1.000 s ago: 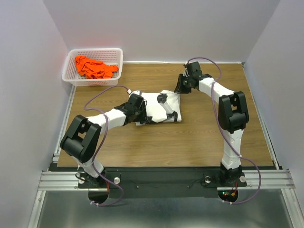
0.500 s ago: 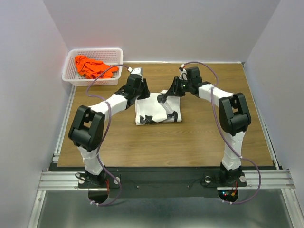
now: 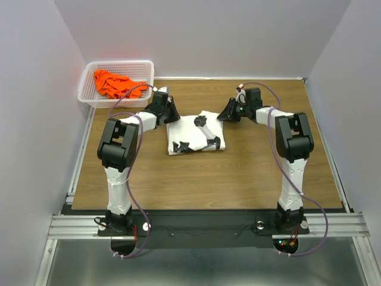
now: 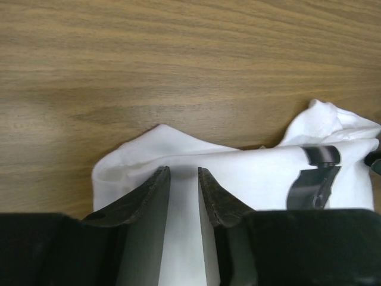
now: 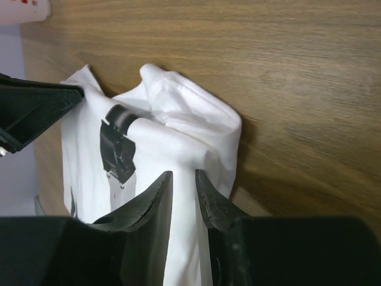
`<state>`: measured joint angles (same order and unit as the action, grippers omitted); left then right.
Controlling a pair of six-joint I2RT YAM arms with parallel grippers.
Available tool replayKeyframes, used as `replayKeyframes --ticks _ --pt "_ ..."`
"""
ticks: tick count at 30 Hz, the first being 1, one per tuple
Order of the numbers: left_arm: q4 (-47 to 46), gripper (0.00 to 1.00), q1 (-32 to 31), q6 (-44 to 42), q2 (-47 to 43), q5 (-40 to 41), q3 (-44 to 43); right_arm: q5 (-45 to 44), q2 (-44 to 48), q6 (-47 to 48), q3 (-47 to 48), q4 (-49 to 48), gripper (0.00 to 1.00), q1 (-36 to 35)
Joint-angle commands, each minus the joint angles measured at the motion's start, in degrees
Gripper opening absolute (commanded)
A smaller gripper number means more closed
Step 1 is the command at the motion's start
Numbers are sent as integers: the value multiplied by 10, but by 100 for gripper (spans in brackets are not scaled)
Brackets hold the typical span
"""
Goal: Fold and stack the t-shirts
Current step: Fold the tshirt
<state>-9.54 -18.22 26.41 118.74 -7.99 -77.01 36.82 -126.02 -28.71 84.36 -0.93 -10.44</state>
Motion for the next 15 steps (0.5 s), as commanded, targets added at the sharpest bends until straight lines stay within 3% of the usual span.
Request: replayKeyframes --ticks 1,3,6,11,15 --pt "21 43 -1 -7 -86 7 13 42 66 -12 -9 -31 27 -3" --pt "21 56 -2 -3 -120 7 37 63 101 -18 -23 -32 28 -15" --pt "22 65 -11 7 -207 2 84 101 139 -26 -44 -32 29 -44" --pt "37 61 -37 18 -279 -11 178 158 160 -34 -71 -34 29 -99" --pt "42 49 -49 29 -280 -19 243 184 126 -33 -72 -39 29 -145"
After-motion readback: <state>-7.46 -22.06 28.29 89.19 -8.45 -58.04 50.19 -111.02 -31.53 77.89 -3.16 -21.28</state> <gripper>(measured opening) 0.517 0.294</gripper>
